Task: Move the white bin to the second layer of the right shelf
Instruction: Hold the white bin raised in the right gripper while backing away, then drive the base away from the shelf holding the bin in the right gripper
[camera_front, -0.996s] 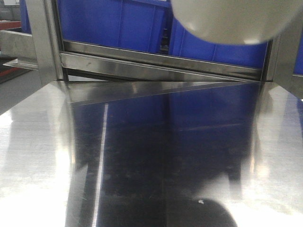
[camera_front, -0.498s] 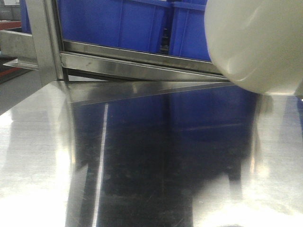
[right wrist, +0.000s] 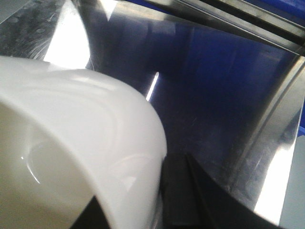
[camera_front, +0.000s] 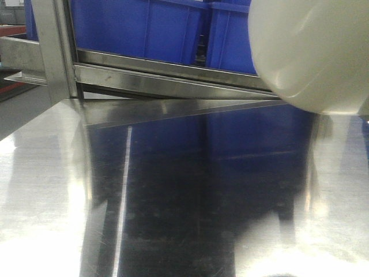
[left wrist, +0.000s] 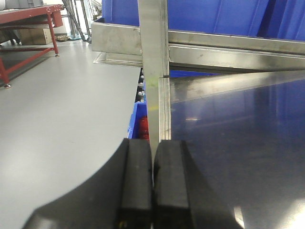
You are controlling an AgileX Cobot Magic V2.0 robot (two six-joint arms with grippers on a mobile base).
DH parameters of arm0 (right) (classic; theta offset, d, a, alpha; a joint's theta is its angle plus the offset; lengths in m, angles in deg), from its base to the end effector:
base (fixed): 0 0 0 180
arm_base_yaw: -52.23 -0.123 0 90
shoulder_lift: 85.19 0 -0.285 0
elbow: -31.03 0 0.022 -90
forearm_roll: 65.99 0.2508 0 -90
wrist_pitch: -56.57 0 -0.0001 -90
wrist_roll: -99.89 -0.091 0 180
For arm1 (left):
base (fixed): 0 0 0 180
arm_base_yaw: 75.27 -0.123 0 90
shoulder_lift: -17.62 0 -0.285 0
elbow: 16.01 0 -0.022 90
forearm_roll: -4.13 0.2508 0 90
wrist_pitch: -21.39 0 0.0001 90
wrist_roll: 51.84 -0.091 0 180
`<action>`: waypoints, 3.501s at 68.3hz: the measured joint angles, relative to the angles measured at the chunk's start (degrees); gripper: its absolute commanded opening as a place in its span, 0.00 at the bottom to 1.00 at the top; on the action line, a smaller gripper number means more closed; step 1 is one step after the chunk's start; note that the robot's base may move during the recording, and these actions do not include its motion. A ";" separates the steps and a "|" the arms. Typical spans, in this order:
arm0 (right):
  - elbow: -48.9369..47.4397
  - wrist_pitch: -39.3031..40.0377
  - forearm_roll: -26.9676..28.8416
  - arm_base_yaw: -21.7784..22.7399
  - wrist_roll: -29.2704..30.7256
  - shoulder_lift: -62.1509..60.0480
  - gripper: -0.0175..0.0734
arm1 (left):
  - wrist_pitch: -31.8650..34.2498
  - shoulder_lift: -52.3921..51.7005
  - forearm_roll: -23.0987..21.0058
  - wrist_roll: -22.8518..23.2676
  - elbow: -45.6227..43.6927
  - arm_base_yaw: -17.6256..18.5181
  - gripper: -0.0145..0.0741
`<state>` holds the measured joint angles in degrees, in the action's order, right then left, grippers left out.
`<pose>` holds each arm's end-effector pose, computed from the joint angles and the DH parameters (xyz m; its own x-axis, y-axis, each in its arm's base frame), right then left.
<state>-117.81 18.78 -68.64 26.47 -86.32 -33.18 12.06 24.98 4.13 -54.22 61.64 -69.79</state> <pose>0.1353 0.0624 0.3524 -0.4913 -0.1574 -0.8566 -0.3783 0.9245 0.0470 0.0558 -0.0053 0.1963 -0.0713 0.0486 -0.9963 0.0985 0.9943 0.0414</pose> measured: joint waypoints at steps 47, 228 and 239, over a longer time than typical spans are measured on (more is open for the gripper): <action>0.00 0.00 0.00 0.00 0.00 0.00 0.25 | 0.00 0.00 0.00 0.00 0.00 0.00 0.26; 0.00 0.18 -0.12 0.00 0.10 -0.12 0.25 | 0.00 0.00 0.00 0.00 0.00 0.00 0.26; 0.00 0.18 -0.12 0.00 0.10 -0.12 0.25 | 0.00 0.00 0.00 0.00 0.00 0.00 0.26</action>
<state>-117.81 18.96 -68.76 26.47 -86.22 -33.30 12.06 24.98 4.13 -54.22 61.64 -69.79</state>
